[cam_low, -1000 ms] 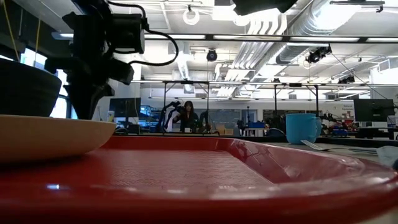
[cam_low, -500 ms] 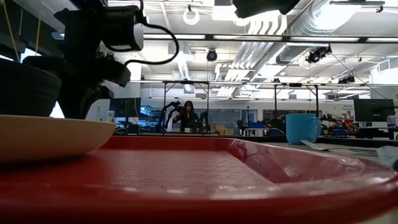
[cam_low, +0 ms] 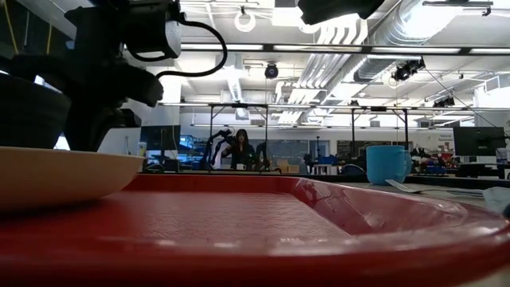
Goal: Set up tray
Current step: Adjust the light brown plate on the red serving tray, then put the gray napkin on the red serving tray to the right of the light brown plate
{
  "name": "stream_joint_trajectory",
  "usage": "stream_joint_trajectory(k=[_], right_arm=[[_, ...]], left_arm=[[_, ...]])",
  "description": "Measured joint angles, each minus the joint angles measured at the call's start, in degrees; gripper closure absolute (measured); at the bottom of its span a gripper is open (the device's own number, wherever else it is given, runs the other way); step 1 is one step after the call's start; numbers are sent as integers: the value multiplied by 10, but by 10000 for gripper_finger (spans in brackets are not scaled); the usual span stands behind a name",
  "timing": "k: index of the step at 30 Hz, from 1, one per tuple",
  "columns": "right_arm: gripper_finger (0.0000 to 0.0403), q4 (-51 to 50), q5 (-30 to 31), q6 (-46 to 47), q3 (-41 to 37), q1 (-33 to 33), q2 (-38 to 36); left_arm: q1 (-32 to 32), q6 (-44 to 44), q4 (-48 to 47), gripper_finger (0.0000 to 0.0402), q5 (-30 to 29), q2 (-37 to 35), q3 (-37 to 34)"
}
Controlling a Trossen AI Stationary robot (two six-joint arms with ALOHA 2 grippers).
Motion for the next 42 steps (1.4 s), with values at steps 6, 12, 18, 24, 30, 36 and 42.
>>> stream_joint_trajectory(k=[6,12,18,24,30,36,42], right_arm=[[238,0,0,0,0,0,0],[238,0,0,0,0,0,0],[238,0,0,0,0,0,0],[238,0,0,0,0,0,0],[238,-4,0,-3,0,0,0],[238,-14,4,-2,0,0,0],[238,-25,13,7,0,0,0]], left_arm=[[-3,-4,0,361,34,0,0],[-28,2,4,343,32,0,0],[-36,-3,0,381,32,0,0],[-36,0,0,356,34,0,0],[-36,-18,-2,287,-46,0,2],[-36,-18,-39,264,-73,0,55],[-36,-3,-81,276,-127,-3,133]])
